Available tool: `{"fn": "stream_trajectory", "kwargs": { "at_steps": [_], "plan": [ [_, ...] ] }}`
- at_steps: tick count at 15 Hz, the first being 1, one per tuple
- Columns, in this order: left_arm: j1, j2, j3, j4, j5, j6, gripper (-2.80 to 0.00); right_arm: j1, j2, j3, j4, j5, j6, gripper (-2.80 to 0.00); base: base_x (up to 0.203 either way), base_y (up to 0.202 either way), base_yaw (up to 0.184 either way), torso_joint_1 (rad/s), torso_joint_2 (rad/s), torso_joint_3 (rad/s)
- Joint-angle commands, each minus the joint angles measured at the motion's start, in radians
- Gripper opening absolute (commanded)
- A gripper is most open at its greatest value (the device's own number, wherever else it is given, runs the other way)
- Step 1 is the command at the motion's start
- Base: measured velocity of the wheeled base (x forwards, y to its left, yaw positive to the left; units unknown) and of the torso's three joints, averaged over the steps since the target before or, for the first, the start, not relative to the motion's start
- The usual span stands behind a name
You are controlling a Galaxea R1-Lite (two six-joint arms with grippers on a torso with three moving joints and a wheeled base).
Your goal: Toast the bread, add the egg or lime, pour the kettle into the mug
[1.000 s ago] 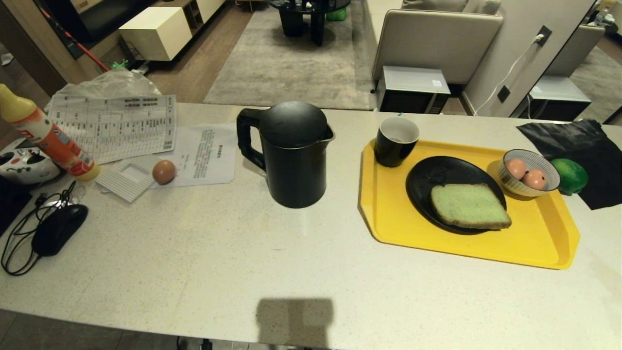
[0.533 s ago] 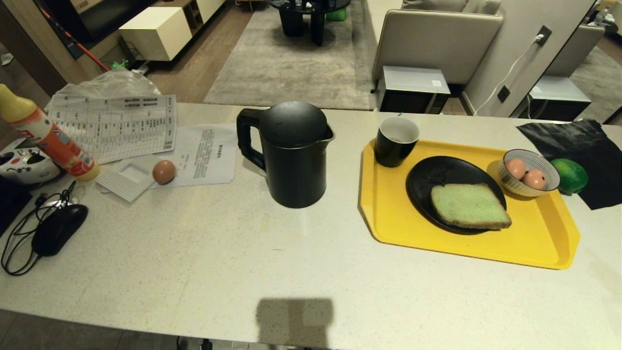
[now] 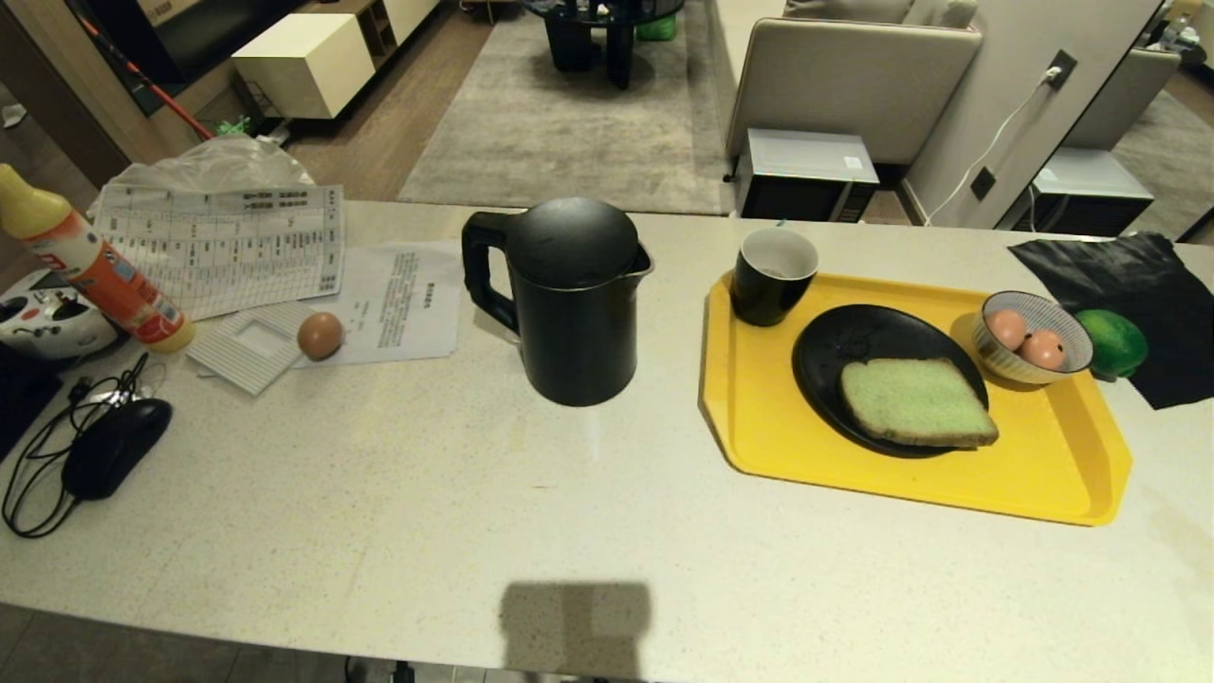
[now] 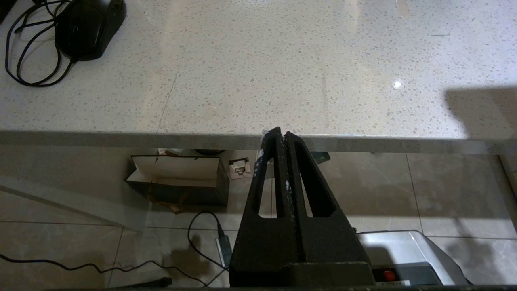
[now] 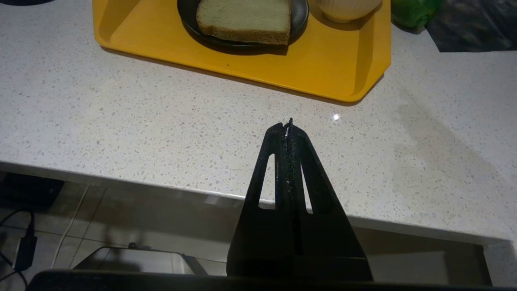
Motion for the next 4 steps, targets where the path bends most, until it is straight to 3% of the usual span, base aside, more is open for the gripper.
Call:
{"fn": "stream_trajectory", "kwargs": {
  "at_steps": [1, 4],
  "plan": [
    [0.000, -0.001, 0.000, 0.000, 0.000, 0.000, -2.80, 0.000, 0.000, 0.028, 0.001, 0.000, 0.001, -2.80, 0.000, 0.000, 0.000, 0.000, 0.00, 0.000],
    [0.000, -0.001, 0.000, 0.000, 0.000, 0.000, -2.80, 0.000, 0.000, 0.028, 0.000, 0.000, 0.009, -2.80, 0.000, 0.000, 0.000, 0.000, 0.00, 0.000]
  ]
}}
